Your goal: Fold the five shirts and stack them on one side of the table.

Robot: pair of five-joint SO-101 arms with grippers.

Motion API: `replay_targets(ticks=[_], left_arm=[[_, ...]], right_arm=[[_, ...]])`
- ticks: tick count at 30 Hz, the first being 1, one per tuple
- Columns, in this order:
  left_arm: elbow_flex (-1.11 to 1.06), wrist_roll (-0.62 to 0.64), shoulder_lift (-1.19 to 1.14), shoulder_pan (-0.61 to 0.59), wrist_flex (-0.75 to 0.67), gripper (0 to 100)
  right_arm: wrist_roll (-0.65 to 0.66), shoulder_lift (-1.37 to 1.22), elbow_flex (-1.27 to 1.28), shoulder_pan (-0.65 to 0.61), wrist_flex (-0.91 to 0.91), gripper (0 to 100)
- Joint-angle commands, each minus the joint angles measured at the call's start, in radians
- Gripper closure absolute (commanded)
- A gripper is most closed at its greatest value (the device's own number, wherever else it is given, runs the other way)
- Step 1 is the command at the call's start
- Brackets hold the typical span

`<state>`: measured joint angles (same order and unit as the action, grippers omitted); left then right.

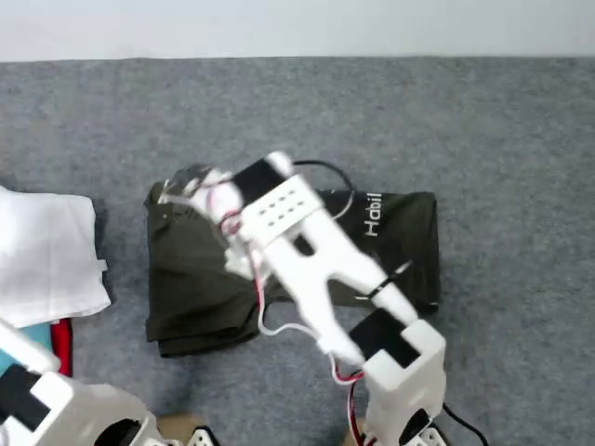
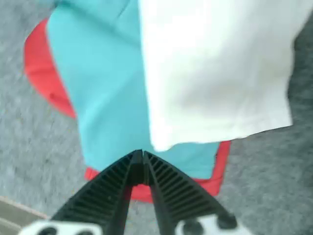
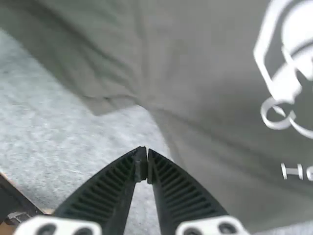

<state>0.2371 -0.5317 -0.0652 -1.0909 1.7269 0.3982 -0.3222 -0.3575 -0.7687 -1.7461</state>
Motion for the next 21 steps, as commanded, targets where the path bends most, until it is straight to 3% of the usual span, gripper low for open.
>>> replay_targets(ticks=[1, 9, 16, 21], left_arm=[[-0.001, -0.038, 0.057, -0.058, 0.026, 99], [-0.001, -0.063, 0.060, -0.106, 0.028, 99], [-0.001, -0.063, 0.086, -0.123, 0.028, 99], [-0.001, -0.063, 0.146, -0.112, 0.028, 99]], right_arm=[[-0.005, -0.045, -0.005, -0.097, 0.019, 98.1], [-0.002, -0.148, -0.009, -0.268, 0.058, 78.9], [-0.002, -0.156, -0.063, -0.424, 0.039, 73.9], [0.000, -0.163, -0.061, -0.450, 0.097, 68.5]])
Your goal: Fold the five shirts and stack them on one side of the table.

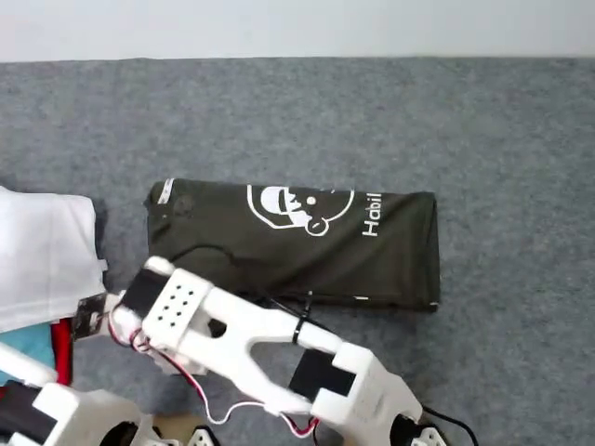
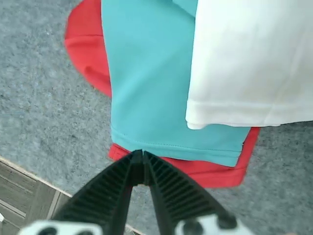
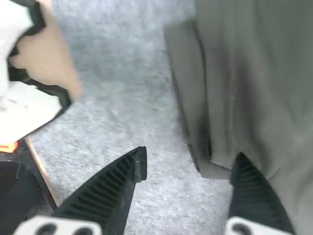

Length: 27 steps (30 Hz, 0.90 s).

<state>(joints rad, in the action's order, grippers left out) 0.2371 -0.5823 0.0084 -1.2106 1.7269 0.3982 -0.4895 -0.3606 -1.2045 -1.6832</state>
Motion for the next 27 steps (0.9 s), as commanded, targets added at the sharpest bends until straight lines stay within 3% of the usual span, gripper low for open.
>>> replay_targets(ticks=[1, 7, 17, 21, 27], left_arm=[[-0.001, -0.012, 0.080, 0.014, 0.028, 99], [-0.001, -0.012, 0.098, 0.023, 0.028, 99], [-0.001, -0.012, 0.098, -0.002, 0.028, 99], [-0.001, -0.012, 0.098, -0.008, 0.028, 99], [-0.001, -0.012, 0.098, -0.003, 0.028, 99]], right_arm=[[0.003, -0.008, -0.060, -0.013, 0.045, 68.5], [0.106, -0.124, -0.069, -0.008, 0.081, 68.5], [0.114, -0.314, -0.250, 0.117, 0.070, 69.0], [0.117, -0.338, -0.267, 0.125, 0.073, 77.7], [0.221, -0.341, -0.267, 0.125, 0.071, 94.3]])
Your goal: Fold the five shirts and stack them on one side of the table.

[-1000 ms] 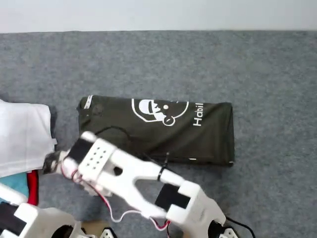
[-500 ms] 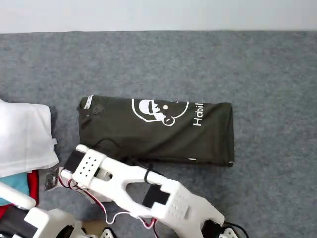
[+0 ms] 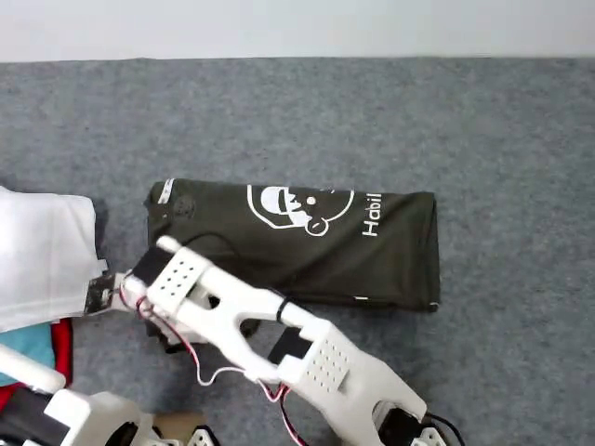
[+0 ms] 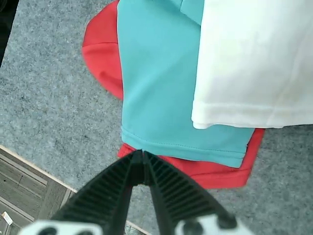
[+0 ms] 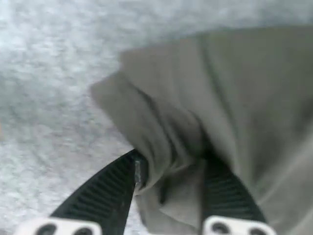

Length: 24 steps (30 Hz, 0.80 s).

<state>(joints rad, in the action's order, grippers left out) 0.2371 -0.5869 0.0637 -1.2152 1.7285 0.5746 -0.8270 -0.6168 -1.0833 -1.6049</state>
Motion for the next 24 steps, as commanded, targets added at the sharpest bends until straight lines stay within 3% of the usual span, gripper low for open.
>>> replay_targets(ticks=[1, 19, 24], left_arm=[[-0.001, -0.008, 0.043, 0.002, 0.026, 99], [-0.001, -0.008, 0.038, 0.025, 0.026, 99], [-0.001, -0.008, 0.044, 0.046, 0.026, 99]], right_arm=[[0.044, -0.004, -0.011, 0.004, -0.007, 96.9], [0.048, 0.005, -0.164, 0.005, -0.137, 98.8], [0.049, 0.002, -0.267, 0.077, -0.163, 98.8]])
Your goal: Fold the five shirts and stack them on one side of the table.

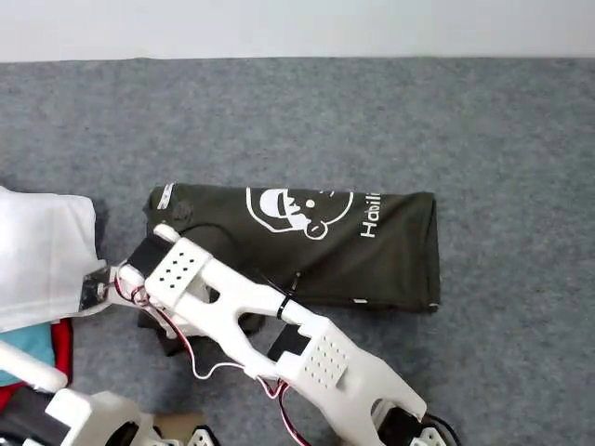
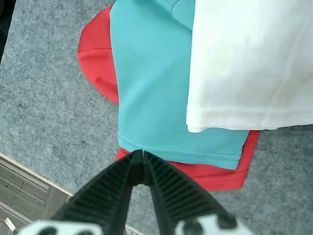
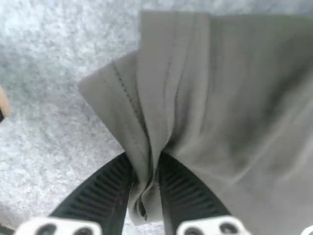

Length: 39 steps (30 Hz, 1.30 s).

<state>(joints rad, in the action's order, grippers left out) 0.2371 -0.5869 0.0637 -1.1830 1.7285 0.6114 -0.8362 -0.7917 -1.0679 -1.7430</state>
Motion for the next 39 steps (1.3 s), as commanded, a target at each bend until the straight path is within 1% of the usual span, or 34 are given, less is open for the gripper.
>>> replay_targets(ticks=[1, 5, 12, 19, 25, 27, 29, 32, 36, 39], left_arm=[[-0.001, -0.008, 0.044, 0.015, 0.026, 99], [-0.001, -0.006, 0.044, 0.021, 0.026, 99], [-0.001, -0.006, 0.035, 0.023, 0.026, 99], [-0.002, -0.006, 0.035, 0.023, 0.025, 99], [-0.002, -0.006, 0.035, 0.023, 0.025, 99], [-0.013, -0.006, 0.035, 0.023, 0.025, 99], [-0.038, -0.006, 0.037, 0.023, 0.025, 99], [-0.079, -0.006, 0.043, 0.023, 0.025, 99], [-0.093, -0.006, 0.043, 0.023, 0.025, 99], [-0.091, -0.006, 0.043, 0.023, 0.023, 99]], right_arm=[[0.012, 0.008, -0.110, 0.087, -0.024, 98.8], [0.012, 0.004, -0.164, 0.177, -0.013, 98.8], [0.012, 0.004, -0.170, 0.291, 0.076, 98.8], [0.015, -0.024, -0.175, 0.326, 0.124, 98.8], [0.046, -0.090, -0.212, 0.335, 0.134, 98.2], [0.044, -0.114, -0.253, 0.346, 0.127, 94.1], [0.038, -0.130, -0.292, 0.361, 0.124, 86.5], [-0.044, -0.145, -0.351, 0.395, 0.130, 79.1], [-0.069, -0.159, -0.417, 0.438, 0.125, 79.0], [-0.071, -0.156, -0.446, 0.443, 0.087, 79.0]])
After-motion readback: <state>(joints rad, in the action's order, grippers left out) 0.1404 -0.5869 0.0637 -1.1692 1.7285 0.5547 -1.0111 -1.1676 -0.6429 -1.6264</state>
